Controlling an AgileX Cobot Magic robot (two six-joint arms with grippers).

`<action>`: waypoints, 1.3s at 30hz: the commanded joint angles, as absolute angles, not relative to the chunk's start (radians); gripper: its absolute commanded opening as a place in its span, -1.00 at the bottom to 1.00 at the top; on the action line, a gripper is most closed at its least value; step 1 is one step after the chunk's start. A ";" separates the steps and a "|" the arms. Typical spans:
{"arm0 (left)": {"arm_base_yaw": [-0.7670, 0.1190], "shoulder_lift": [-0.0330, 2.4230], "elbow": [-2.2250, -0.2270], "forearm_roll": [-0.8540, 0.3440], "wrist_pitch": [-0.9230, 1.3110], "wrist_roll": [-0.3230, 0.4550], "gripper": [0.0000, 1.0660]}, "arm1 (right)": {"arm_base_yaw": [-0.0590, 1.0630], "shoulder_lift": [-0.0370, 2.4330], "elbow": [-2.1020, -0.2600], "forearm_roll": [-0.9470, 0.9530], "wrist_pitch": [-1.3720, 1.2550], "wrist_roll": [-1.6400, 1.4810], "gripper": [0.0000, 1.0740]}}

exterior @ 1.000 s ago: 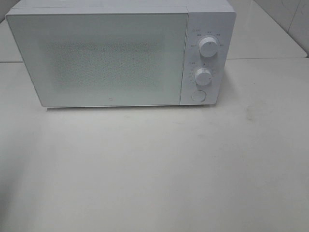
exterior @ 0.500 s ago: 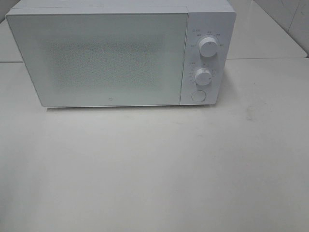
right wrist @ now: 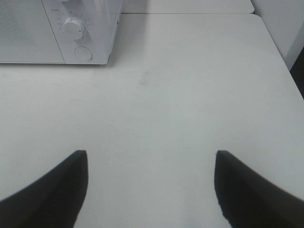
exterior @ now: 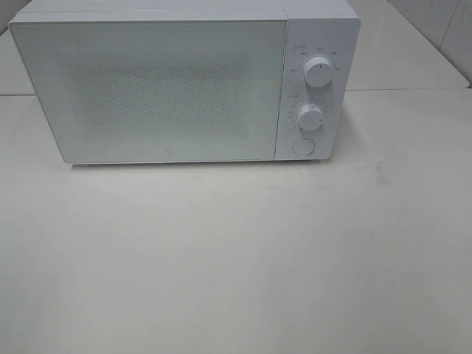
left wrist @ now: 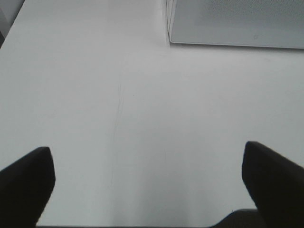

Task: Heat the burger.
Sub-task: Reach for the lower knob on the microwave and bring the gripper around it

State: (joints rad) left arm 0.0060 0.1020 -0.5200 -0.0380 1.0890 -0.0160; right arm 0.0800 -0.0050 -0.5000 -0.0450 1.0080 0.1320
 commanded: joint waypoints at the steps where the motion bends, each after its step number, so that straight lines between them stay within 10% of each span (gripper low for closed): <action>1: 0.007 0.049 -0.517 -0.050 1.071 -0.014 0.88 | 0.077 -0.031 -0.498 -0.046 0.995 0.121 0.36; 39: 0.007 -0.027 -0.517 -0.053 1.071 -0.016 0.88 | 0.077 -0.031 -0.498 -0.046 0.995 0.121 0.35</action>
State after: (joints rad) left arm 0.0060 -0.0050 -0.5200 -0.0430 1.0860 -0.0160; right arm 0.0800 -0.0050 -0.5000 -0.0450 1.0080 0.1320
